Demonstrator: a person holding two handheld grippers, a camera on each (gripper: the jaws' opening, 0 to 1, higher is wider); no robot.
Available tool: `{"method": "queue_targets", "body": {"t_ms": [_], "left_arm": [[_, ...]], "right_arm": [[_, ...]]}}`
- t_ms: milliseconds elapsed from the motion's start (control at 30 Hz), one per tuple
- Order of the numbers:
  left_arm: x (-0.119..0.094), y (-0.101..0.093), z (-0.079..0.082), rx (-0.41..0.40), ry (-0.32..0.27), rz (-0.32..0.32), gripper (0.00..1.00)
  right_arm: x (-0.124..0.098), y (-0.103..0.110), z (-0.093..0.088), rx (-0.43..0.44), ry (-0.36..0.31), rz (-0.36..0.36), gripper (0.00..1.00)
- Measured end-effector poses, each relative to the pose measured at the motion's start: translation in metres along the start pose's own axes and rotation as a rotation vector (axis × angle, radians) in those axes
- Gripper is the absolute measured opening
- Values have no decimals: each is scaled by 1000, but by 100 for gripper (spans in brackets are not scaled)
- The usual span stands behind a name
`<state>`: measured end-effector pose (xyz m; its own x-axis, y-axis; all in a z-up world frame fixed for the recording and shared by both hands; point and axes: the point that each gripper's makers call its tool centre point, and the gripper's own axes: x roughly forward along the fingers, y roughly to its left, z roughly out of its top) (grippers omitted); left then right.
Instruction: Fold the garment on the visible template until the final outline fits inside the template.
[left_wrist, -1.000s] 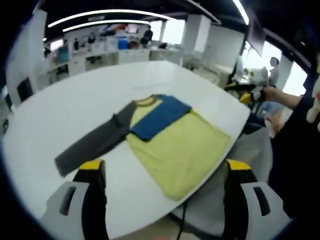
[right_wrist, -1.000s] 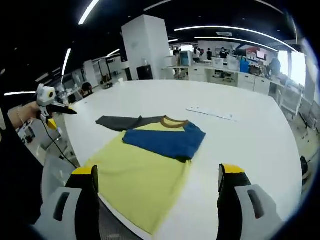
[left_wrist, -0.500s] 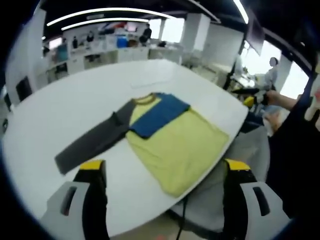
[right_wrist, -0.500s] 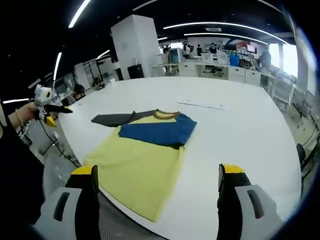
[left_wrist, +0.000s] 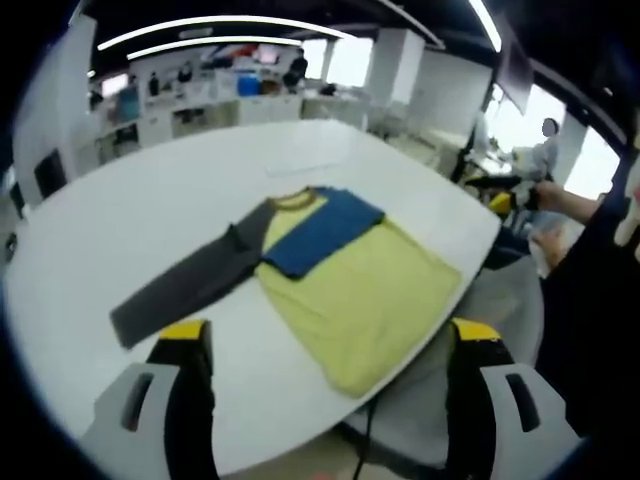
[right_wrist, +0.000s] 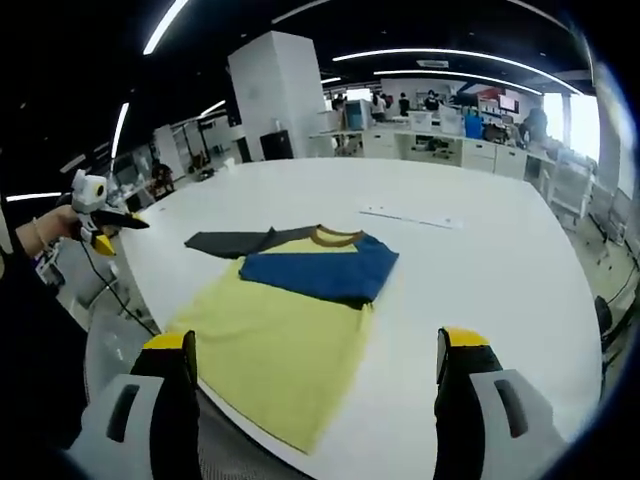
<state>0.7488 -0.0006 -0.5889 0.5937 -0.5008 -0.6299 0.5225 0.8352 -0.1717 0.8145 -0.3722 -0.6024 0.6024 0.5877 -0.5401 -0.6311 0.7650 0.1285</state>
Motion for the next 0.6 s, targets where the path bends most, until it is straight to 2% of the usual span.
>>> {"method": "queue_targets", "body": {"t_ms": [600], "left_arm": [[0,34,-5,-37,-3,36,92]], "right_arm": [[14,-4,-3,15,21,-8,100]]}}
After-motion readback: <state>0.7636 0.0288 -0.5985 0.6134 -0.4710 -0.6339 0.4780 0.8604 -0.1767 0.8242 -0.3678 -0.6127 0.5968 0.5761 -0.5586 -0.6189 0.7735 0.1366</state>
